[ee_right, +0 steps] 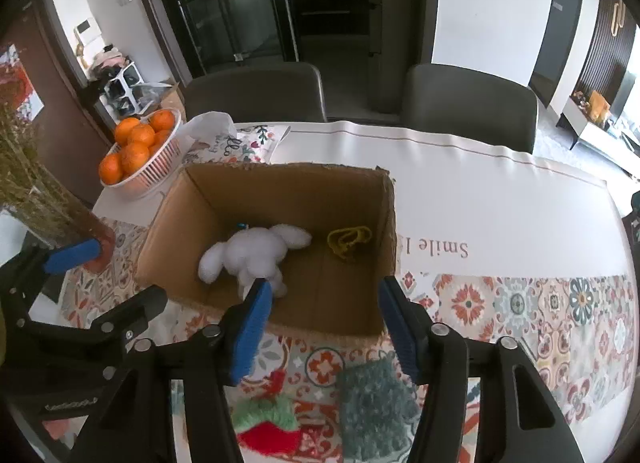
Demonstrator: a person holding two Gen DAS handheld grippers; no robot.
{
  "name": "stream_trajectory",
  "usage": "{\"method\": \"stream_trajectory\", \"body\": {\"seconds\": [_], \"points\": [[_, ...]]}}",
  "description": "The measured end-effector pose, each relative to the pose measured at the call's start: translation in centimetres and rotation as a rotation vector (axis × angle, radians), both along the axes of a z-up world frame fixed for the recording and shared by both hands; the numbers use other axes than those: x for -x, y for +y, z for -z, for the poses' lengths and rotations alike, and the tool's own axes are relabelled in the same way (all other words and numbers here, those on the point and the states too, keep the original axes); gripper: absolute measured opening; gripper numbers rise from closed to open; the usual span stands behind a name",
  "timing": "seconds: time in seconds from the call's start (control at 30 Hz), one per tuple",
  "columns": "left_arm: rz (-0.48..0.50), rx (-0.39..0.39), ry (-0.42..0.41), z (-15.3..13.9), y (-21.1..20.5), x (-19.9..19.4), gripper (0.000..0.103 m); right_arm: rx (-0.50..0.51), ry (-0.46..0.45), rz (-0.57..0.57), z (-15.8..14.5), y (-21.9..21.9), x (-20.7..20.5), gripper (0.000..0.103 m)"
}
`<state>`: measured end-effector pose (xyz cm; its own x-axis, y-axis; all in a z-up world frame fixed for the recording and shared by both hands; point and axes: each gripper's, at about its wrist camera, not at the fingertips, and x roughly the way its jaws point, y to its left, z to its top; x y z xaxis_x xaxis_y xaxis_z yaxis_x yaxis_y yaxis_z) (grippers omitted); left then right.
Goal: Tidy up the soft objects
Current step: 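Move both tools back toward the remaining plush items on the runner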
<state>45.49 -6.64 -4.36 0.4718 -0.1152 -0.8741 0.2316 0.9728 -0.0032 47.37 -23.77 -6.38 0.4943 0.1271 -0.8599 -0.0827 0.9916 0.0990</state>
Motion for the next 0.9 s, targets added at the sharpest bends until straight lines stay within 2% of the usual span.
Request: {"method": "stream_trajectory", "body": {"seconds": [0.47,0.6,0.7,0.9], "points": [[0.024,0.016,0.022,0.1,-2.2,4.5,0.095,-0.021,0.034,0.015,0.8,-2.4,4.3,0.066],[0.025,0.020,0.046,0.9,-2.7,5.3,0.095,-0.023,0.048,0.018,1.5,-2.9,5.4,0.066],[0.029,0.025,0.073,1.8,-3.0,6.0,0.095,-0.021,0.059,0.021,2.1,-3.2,6.1,0.072],[0.028,0.043,0.134,4.0,-3.6,7.2,0.095,-0.018,0.098,0.018,3.8,-3.8,7.2,0.072]]}}
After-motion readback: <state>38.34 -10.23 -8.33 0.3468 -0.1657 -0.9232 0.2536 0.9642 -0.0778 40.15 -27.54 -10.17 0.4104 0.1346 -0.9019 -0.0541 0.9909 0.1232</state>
